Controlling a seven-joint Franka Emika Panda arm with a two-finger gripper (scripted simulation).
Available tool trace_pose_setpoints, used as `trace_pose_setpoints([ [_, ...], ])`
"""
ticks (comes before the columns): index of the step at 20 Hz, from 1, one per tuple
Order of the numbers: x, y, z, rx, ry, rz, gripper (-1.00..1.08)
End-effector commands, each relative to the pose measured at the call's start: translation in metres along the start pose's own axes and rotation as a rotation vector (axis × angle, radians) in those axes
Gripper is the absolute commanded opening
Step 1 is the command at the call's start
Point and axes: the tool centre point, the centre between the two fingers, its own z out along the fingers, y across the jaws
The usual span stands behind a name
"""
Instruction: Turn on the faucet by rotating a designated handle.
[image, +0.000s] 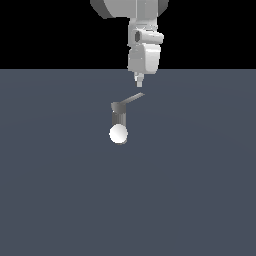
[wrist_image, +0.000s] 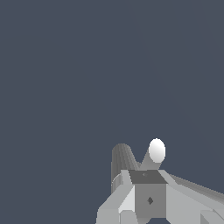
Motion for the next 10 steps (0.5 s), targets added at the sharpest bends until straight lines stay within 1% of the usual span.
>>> trace_pose_setpoints([
  [1, 0.005, -0.009, 0.016, 0.0, 0.015, 0.052, -1.0],
  [6, 0.012, -0.019, 0.04, 0.0, 0.036, 0.121, -1.0],
  [10, 0.015, -0.023, 0.051, 0.0, 0.047, 0.152, -1.0],
])
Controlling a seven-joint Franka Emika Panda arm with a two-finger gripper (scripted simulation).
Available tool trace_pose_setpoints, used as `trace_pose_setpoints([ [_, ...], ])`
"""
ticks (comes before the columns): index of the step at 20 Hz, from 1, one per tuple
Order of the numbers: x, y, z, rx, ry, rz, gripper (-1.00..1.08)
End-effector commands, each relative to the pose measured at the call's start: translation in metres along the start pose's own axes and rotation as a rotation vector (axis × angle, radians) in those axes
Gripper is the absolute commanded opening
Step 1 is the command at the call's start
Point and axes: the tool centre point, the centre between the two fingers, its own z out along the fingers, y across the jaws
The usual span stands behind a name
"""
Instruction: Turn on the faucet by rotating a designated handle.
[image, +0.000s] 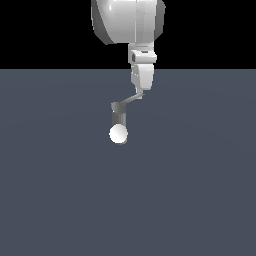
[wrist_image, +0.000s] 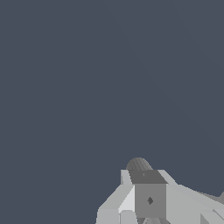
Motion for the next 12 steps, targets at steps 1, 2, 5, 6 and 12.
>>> trace_pose_setpoints([
  [1, 0.001, -0.003, 0.005, 0.002, 0.006, 0.017, -1.0],
  [2, 0.001, -0.003, 0.006, 0.002, 0.007, 0.02, -1.0],
  [5, 0.002, -0.004, 0.007, 0.002, 0.008, 0.023, -1.0],
  [6, 0.002, -0.004, 0.007, 0.002, 0.008, 0.023, -1.0],
  [12, 0.002, 0.007, 0.007, 0.001, 0.008, 0.022, -1.0],
])
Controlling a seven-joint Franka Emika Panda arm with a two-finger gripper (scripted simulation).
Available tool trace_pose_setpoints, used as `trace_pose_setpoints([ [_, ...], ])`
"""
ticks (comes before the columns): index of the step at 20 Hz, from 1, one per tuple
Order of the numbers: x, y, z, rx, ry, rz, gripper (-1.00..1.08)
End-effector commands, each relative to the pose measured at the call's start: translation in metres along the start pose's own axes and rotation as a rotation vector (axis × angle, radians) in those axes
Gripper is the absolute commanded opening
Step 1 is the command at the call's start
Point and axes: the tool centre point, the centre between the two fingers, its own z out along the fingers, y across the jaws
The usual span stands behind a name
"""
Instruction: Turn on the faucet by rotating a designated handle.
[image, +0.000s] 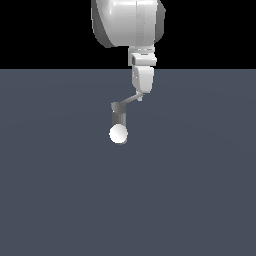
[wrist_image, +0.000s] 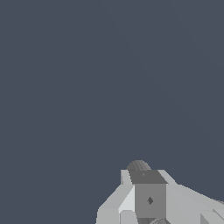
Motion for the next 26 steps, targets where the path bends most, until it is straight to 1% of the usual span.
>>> trace_pose_setpoints([
  [1, 0.001, 0.006, 0.0, 0.0, 0.0, 0.0, -1.0],
  [20, 0.005, 0.06, 0.0, 0.001, 0.0, 0.001, -1.0],
  [21, 0.005, 0.06, 0.0, 0.001, 0.0, 0.001, -1.0],
  [22, -0.004, 0.047, -0.012, 0.031, -0.001, -0.015, -1.0],
  [26, -0.01, 0.059, -0.01, 0.026, -0.001, -0.013, -1.0],
])
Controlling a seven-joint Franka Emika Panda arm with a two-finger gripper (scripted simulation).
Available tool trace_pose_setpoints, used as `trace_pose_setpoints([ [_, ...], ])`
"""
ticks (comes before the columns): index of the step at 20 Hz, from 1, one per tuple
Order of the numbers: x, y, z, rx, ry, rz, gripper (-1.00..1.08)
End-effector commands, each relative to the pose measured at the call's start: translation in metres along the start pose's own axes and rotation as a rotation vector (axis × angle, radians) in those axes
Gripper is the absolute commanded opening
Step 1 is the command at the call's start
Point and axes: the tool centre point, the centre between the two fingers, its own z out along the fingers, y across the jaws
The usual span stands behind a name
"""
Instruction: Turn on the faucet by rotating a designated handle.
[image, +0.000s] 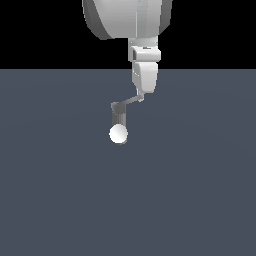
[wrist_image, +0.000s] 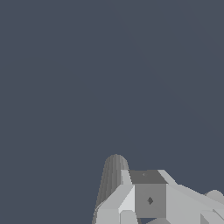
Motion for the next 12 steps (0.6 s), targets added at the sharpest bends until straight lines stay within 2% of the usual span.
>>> trace_pose_setpoints([
  [1, -0.005, 0.009, 0.003, -0.01, -0.002, 0.0, -1.0],
  [12, -0.022, 0.042, 0.008, -0.024, -0.001, 0.007, -1.0],
])
